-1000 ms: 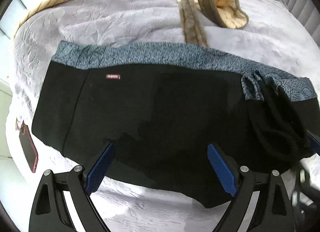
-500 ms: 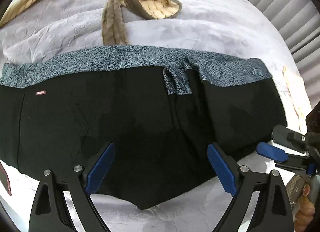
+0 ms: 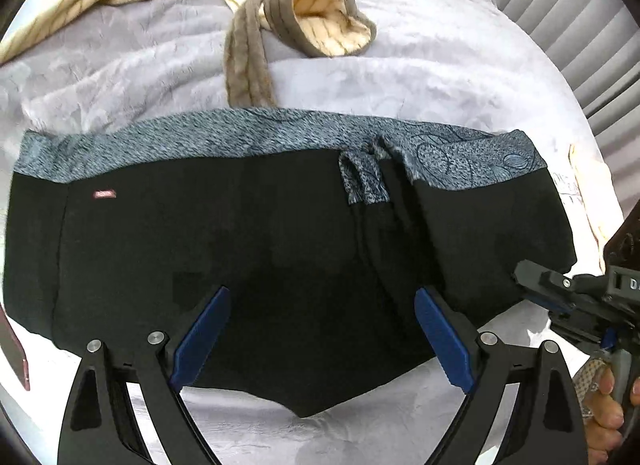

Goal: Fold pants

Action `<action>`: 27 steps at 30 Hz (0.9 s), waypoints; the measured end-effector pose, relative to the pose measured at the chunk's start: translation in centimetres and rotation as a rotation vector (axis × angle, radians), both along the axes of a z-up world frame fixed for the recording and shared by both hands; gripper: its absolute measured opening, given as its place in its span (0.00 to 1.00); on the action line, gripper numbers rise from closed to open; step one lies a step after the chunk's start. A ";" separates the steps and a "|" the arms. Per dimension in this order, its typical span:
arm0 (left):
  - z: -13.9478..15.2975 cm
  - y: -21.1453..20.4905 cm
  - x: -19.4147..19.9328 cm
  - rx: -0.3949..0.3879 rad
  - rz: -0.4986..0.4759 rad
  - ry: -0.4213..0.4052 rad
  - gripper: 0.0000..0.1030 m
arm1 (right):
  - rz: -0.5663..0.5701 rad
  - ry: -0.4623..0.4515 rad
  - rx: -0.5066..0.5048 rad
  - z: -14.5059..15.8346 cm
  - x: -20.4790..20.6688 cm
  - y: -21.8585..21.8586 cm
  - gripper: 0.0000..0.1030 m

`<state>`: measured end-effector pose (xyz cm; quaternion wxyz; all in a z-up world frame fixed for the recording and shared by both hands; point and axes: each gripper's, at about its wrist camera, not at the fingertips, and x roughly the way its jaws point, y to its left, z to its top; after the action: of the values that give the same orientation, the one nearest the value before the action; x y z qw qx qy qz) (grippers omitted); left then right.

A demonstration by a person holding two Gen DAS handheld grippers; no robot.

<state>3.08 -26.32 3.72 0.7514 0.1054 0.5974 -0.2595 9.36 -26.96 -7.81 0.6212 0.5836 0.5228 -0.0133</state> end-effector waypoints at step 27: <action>0.8 -11.8 2.6 -0.035 -0.160 -0.021 0.91 | 0.226 -0.021 -0.299 2.5 6.2 -14.1 0.55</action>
<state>5.64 -38.11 4.51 0.7361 0.1425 0.5747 -0.3281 15.57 -41.07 -5.32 0.7039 0.4223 0.5709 -0.0148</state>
